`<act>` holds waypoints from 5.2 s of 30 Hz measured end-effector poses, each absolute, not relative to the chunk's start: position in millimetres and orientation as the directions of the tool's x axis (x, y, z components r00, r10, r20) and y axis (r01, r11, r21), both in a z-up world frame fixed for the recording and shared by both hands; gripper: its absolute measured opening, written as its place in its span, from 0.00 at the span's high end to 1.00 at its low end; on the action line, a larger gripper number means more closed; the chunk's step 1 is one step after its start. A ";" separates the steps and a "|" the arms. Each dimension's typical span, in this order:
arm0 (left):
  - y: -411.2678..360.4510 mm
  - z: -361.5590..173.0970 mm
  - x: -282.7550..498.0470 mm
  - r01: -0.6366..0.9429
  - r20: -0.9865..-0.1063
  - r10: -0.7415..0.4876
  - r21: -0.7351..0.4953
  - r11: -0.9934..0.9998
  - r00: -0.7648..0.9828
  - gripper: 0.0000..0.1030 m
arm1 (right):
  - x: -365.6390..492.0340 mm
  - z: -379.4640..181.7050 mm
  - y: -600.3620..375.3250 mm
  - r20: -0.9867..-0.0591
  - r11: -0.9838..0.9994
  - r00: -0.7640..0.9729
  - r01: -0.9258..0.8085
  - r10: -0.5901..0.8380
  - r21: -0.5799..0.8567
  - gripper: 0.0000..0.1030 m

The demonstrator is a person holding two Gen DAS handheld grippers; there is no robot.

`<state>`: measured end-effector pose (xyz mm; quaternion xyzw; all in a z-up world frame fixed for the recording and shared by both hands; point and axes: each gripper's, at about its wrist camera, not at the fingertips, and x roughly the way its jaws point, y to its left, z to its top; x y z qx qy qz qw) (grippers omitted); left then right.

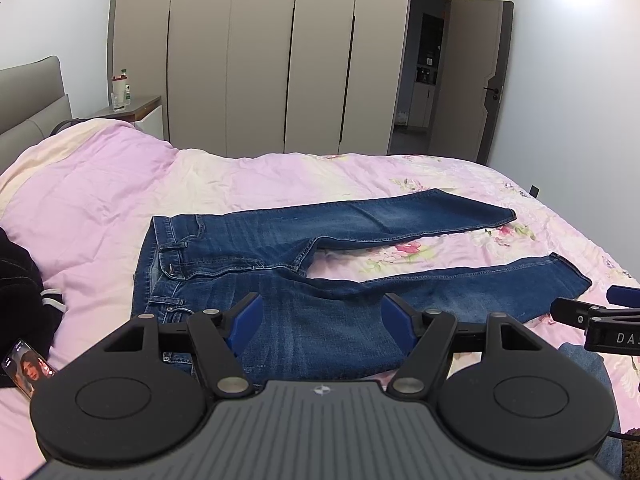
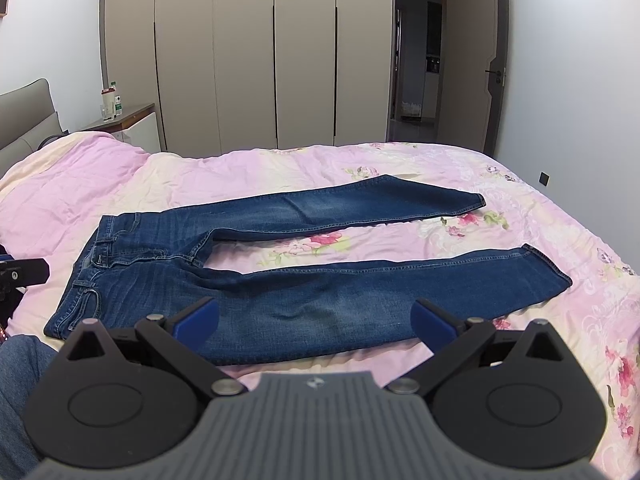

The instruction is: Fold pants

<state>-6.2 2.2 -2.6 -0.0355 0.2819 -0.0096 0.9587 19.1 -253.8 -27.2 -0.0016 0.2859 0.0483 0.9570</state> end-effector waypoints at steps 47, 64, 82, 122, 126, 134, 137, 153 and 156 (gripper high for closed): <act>-4.0 0.2 -10.0 0.017 -0.545 -0.056 -0.076 0.997 0.837 0.22 | 18.4 -31.5 -256.0 -0.556 0.996 0.826 -0.086 0.094 0.040 0.05; 22.8 -24.7 38.9 0.324 -0.702 -0.141 0.135 0.936 0.699 0.29 | 51.2 -41.9 -310.2 -0.529 0.986 0.834 -0.159 0.158 0.044 0.11; -11.8 -171.0 143.3 0.689 -0.944 0.146 0.316 0.653 0.296 0.21 | 203.4 -113.5 -473.3 -0.779 0.957 0.626 -0.204 -0.033 -0.205 0.43; 74.1 0.4 305.4 0.257 -0.727 0.184 0.450 0.855 0.661 0.95 | 422.3 -92.1 -475.6 -0.505 0.708 0.791 -0.132 -0.346 -0.693 1.00; 96.3 -5.7 389.7 0.304 -0.771 0.196 0.452 0.839 0.606 0.95 | 480.9 -83.3 -454.8 -0.531 0.698 0.767 -0.157 -0.359 -0.699 1.00; 123.2 -85.7 501.7 0.305 -0.807 0.261 0.468 0.829 0.529 0.94 | 619.8 -133.7 -406.0 -0.563 0.641 0.715 -0.208 -0.416 -0.738 1.00; 132.2 -116.8 510.0 0.319 -0.841 0.247 0.430 0.845 0.482 0.94 | 655.4 -163.2 -387.2 -0.554 0.601 0.711 -0.231 -0.432 -0.765 1.00; 158.0 -124.1 532.6 0.194 -0.868 0.151 0.270 0.943 0.473 0.94 | 733.2 -208.5 -363.4 -0.564 0.601 0.687 -0.227 -0.459 -0.766 1.00; 158.2 -140.8 551.7 0.169 -0.873 0.172 0.275 0.947 0.456 0.94 | 744.0 -219.6 -354.3 -0.549 0.578 0.684 -0.225 -0.481 -0.785 1.00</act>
